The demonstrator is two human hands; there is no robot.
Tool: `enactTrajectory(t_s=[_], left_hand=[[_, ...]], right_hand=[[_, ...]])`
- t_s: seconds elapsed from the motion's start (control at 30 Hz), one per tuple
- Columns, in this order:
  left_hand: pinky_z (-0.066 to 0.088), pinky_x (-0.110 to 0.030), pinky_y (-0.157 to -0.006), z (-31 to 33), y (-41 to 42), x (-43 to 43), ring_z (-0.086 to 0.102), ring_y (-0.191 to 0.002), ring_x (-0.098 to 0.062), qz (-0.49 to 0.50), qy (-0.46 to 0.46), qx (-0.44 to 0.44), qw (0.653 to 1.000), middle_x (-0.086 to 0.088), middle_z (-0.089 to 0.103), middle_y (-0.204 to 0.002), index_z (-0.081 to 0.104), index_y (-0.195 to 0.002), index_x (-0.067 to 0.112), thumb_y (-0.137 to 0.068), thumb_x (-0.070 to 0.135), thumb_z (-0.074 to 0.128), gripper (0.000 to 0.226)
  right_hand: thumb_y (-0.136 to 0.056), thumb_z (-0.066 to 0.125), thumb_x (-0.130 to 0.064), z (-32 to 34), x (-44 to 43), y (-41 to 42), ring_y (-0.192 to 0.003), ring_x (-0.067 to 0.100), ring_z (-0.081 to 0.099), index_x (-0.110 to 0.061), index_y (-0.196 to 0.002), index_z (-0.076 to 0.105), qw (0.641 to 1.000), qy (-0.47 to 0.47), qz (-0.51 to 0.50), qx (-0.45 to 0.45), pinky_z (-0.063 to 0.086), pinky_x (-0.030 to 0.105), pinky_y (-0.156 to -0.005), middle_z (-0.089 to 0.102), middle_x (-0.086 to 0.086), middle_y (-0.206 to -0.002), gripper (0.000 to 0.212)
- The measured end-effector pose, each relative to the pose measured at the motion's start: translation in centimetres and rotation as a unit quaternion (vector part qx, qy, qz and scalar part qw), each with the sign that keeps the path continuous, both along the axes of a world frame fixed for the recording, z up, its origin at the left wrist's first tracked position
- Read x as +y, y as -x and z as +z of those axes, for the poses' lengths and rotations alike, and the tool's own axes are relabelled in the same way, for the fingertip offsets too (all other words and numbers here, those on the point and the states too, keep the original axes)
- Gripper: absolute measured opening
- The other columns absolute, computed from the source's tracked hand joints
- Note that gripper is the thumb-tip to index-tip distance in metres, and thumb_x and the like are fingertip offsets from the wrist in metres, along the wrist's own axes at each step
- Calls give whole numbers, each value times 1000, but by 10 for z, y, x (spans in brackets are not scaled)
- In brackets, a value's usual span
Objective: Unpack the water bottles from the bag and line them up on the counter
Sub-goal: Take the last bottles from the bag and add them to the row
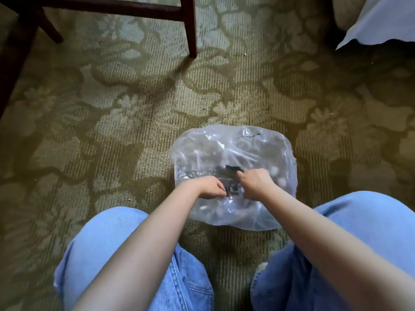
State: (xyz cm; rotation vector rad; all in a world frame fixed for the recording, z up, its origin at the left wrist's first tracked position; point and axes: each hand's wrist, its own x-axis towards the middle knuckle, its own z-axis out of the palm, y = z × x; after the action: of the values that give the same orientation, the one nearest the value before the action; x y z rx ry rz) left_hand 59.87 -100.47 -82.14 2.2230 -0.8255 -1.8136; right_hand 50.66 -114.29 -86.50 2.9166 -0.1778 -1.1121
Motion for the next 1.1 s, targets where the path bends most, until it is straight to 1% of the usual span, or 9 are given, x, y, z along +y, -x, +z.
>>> enactTrajectory(t_s=[0.13, 0.37, 0.47, 0.6, 0.67, 0.8, 0.9, 1.0, 1.1], left_hand=[[41, -25, -95, -6, 2, 7, 57, -111, -18, 3, -5, 12, 1000, -3, 64, -124, 69, -115, 13, -93, 24, 56, 29], [46, -29, -90, -9, -10, 24, 61, -101, -20, 77, 34, -52, 995, -4, 68, -115, 71, -106, 14, -92, 27, 56, 25], [49, -31, -79, -11, -14, 32, 57, -76, -18, 108, 36, -66, 991, -8, 70, -90, 71, -85, 10, -90, 30, 58, 24], [45, -26, -66, -4, -33, 40, 57, -75, -19, 202, 68, -132, 968, -8, 67, -90, 71, -94, 6, -91, 25, 57, 24], [42, -26, -67, 2, -45, 45, 56, -75, -19, 266, 87, -178, 944, -6, 65, -87, 69, -89, 8, -91, 24, 56, 21], [38, -27, -66, 10, -55, 57, 52, -75, -19, 375, 110, -225, 893, -2, 60, -81, 62, -86, 13, -93, 32, 53, 22], [34, -26, -60, 17, -54, 58, 48, -75, -18, 420, 108, -201, 878, 2, 53, -74, 55, -80, 15, -95, 45, 42, 37], [45, -30, -77, 18, -55, 62, 54, -88, -21, 443, 91, -134, 882, -6, 60, -88, 64, -95, 6, -94, 58, 33, 61], [52, -39, -86, 23, -63, 73, 57, -80, -21, 513, 97, -65, 850, -12, 67, -99, 68, -90, 8, -83, 64, 51, 59]], right_hand=[[-84, 58, -49, -33, 7, -3, -119, 27, 52, -20, -134, 45, 999, -24, 8, 28, 44, 37, -92, 55, 6, -127, 59], [-78, 62, -48, -47, 8, -16, -104, 23, 63, -27, -111, 60, 999, -18, 7, -44, 40, 35, -95, 69, -2, -108, 39], [-69, 70, -54, -28, 9, -26, -99, 25, 64, -22, -112, 55, 995, -60, -17, -77, 45, 32, -84, 69, 1, -105, 56], [-68, 75, -48, 16, 12, -43, -89, 24, 63, -19, -121, 47, 967, -190, -104, -130, 44, 29, -66, 68, 1, -92, 66], [-70, 76, -39, 37, 10, -45, -89, 17, 64, -22, -125, 49, 942, -256, -137, -169, 48, 29, -72, 70, -4, -94, 64], [-67, 82, -20, 63, 4, -54, -97, 11, 65, -21, -118, 61, 840, -400, -269, -250, 50, 25, -82, 69, -5, -107, 55], [-70, 81, -9, 74, 6, -62, -92, 13, 66, -18, -114, 61, 712, -507, -387, -292, 53, 24, -81, 69, -1, -101, 49], [-71, 75, -10, 77, 18, -64, -83, 13, 66, -18, -105, 61, 570, -586, -488, -305, 54, 22, -71, 69, 1, -96, 38], [-72, 66, -14, 64, 29, -60, -86, 21, 66, -10, -113, 56, 508, -616, -549, -247, 50, 23, -63, 67, 9, -102, 43]])
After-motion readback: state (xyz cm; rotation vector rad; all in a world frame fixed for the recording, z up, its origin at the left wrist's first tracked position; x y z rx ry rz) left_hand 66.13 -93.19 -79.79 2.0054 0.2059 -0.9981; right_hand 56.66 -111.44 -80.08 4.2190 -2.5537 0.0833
